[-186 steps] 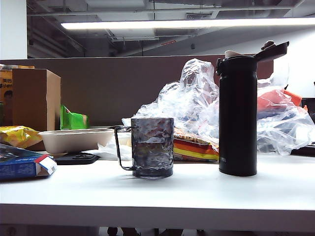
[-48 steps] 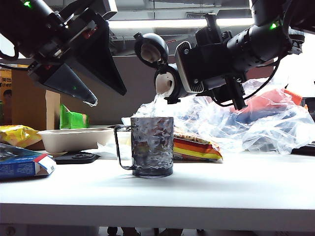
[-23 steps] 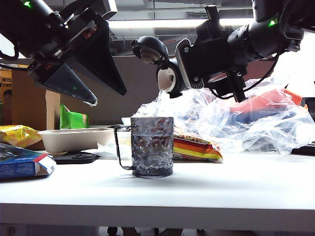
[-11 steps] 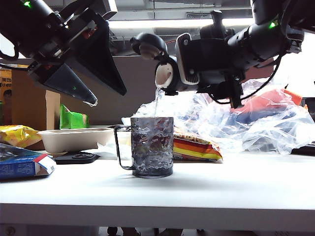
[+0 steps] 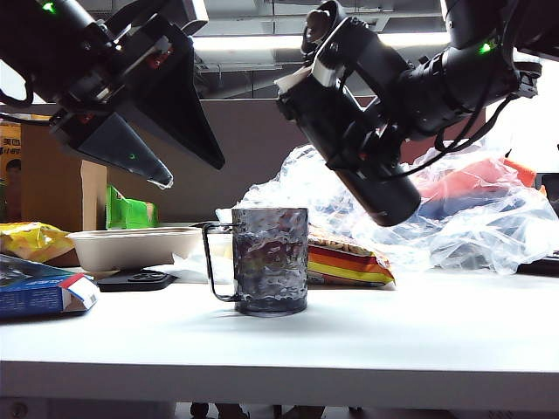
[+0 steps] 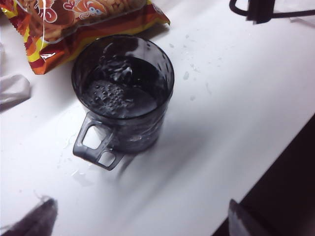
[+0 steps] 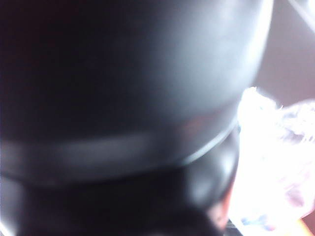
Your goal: Pick up the black thermos, pour some water into the cup, then place the black thermos back on the table.
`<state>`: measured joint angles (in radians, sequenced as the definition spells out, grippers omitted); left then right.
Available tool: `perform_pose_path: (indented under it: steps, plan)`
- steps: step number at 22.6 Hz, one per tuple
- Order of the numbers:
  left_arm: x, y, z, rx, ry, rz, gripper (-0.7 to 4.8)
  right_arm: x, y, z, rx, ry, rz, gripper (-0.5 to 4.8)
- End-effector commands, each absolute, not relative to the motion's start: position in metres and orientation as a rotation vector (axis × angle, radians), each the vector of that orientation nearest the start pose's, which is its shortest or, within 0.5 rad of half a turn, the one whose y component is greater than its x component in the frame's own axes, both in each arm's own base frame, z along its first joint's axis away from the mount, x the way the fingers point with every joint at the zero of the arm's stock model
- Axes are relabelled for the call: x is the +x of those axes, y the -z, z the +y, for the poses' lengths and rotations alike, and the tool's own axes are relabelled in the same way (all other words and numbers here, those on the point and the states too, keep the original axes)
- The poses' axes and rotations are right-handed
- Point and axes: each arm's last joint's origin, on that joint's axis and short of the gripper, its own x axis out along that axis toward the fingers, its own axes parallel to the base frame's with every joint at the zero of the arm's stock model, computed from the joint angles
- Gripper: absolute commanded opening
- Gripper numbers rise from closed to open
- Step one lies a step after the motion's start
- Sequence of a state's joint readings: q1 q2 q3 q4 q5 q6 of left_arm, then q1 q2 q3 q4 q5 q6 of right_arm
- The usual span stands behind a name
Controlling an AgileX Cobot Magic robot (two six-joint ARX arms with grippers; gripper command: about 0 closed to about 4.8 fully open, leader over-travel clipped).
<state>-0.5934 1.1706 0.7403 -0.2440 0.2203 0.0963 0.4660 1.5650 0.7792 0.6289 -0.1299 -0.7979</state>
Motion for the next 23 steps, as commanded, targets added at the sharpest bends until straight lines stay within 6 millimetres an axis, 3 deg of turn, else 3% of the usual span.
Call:
perform_pose_path:
  steps: [1, 10, 17, 20, 23]
  plan:
    - [0.196, -0.242, -0.14, 0.194, 0.811, 0.631, 4.79, 0.293, -0.232, 0.152, -0.591, -0.613, -0.093, 1.66]
    - [0.197, -0.242, -0.14, 0.205, 0.794, 0.626, 4.79, 0.29, -0.233, 0.156, -0.348, -0.77, -0.056, 1.66]
    - [0.196, -0.242, -0.14, 0.204, 0.794, 0.627, 4.79, 0.276, -0.245, 0.147, -0.19, -0.714, 0.006, 1.66]
    - [0.196, -0.242, -0.14, 0.205, 0.794, 0.626, 4.79, 0.247, -0.221, 0.13, -0.108, -0.633, -0.006, 1.66]
    - [0.197, -0.242, -0.14, 0.205, 0.794, 0.625, 4.79, 0.235, -0.21, 0.121, -0.034, -0.533, -0.057, 1.66]
